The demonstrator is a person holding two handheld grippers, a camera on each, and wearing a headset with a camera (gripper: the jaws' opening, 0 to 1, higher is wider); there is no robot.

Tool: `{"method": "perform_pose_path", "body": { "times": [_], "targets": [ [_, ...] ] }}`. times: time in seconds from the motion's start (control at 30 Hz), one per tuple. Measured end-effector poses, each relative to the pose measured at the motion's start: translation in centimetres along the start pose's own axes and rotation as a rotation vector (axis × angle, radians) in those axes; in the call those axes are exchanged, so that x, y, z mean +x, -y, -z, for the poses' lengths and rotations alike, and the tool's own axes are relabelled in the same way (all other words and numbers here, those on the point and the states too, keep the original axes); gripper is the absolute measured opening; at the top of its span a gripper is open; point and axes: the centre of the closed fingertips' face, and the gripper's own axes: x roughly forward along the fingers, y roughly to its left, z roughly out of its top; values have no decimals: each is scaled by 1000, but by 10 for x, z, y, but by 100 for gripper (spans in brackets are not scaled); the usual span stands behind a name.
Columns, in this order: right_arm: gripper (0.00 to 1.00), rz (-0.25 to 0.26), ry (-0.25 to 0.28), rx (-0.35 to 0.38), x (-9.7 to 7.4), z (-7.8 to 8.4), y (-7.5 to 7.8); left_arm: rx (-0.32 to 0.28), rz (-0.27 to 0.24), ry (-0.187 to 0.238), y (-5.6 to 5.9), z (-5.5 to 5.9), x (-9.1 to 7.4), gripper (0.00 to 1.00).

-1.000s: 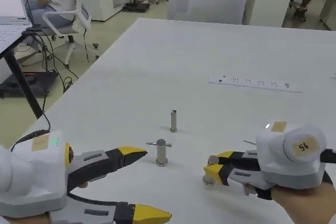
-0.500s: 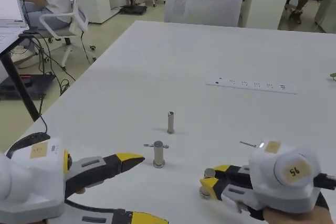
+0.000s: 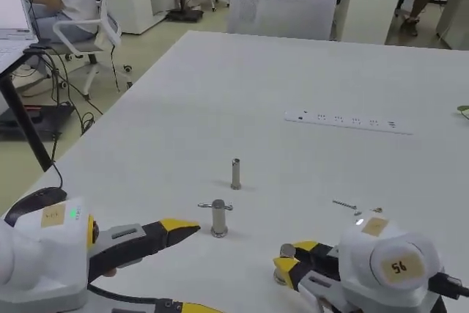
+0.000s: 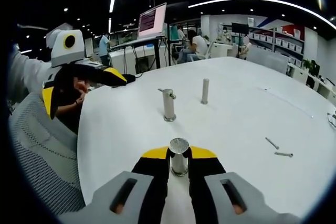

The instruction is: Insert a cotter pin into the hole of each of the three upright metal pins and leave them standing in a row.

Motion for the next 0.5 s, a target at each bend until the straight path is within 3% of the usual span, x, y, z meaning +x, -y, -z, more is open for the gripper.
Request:
{"method": "perform_pose_path", "body": {
  "times": [0.2,0.5],
  "targets": [
    [16,-10,13,18,-1,-1,0,0,4,-2,1,0,1,74],
    [27,-43,26,32,-6,-3,1,0,9,2,0,-1,4,74]
  ]
}}
